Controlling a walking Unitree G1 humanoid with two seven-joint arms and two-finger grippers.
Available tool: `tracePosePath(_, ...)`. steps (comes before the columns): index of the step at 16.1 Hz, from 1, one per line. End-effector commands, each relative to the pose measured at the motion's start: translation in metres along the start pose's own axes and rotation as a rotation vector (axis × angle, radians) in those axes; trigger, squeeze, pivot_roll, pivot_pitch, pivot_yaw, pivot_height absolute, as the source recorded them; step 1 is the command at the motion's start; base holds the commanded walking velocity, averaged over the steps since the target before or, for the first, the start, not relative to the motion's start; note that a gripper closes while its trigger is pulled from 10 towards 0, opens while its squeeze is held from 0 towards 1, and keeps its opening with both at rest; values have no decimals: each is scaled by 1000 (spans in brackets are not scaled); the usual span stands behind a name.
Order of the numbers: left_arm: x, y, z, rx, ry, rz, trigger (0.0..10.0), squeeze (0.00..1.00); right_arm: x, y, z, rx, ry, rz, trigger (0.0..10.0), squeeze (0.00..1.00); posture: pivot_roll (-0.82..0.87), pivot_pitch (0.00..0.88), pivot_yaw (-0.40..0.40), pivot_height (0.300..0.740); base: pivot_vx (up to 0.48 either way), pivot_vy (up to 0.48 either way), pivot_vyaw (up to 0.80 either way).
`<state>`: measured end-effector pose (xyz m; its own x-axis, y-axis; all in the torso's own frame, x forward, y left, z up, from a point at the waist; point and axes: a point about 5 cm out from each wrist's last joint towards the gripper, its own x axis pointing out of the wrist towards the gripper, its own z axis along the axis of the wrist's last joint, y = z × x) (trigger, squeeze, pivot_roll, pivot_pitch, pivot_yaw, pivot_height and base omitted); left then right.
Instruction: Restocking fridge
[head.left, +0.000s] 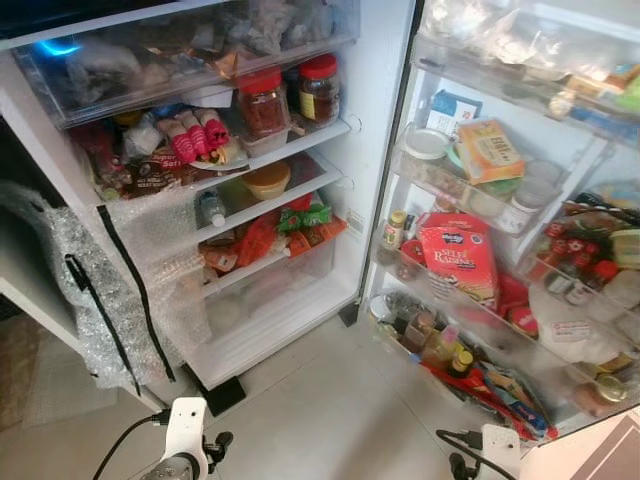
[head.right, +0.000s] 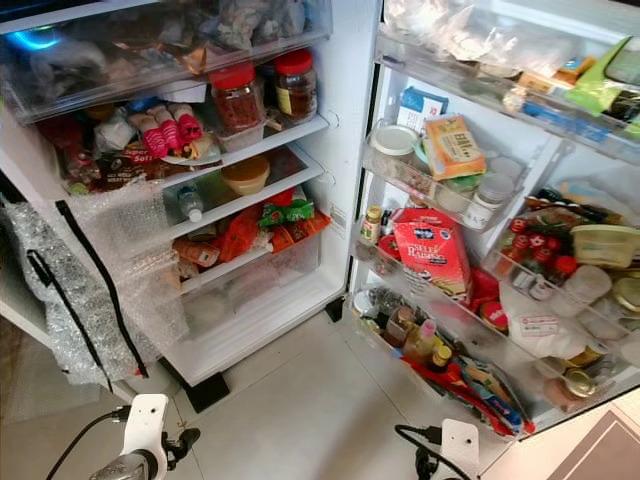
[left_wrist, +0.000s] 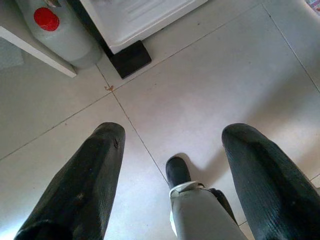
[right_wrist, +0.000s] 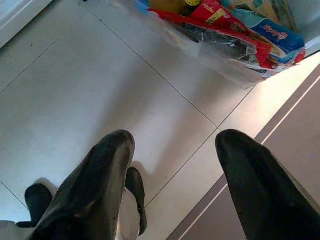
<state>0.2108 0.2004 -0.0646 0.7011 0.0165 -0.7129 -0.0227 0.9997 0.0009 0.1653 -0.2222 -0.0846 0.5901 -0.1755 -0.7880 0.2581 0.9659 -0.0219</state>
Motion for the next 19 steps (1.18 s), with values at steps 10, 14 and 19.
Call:
tracePosePath(10,-1,1,-6,-11,22,7,10000,0,-1,0,-4,5,11,-2,10000,0,-181,58,0,740,0,0,0)
tracePosePath(14,-1,2,-6,-14,23,8,10000,0,-1,0,-5,1,13,-1,10000,0,-180,57,0,740,0,203,0)
tracePosePath(19,-1,1,-7,-19,25,8,10000,0,-1,-1,-5,1,14,-1,10000,0,-181,51,0,740,0,374,0)
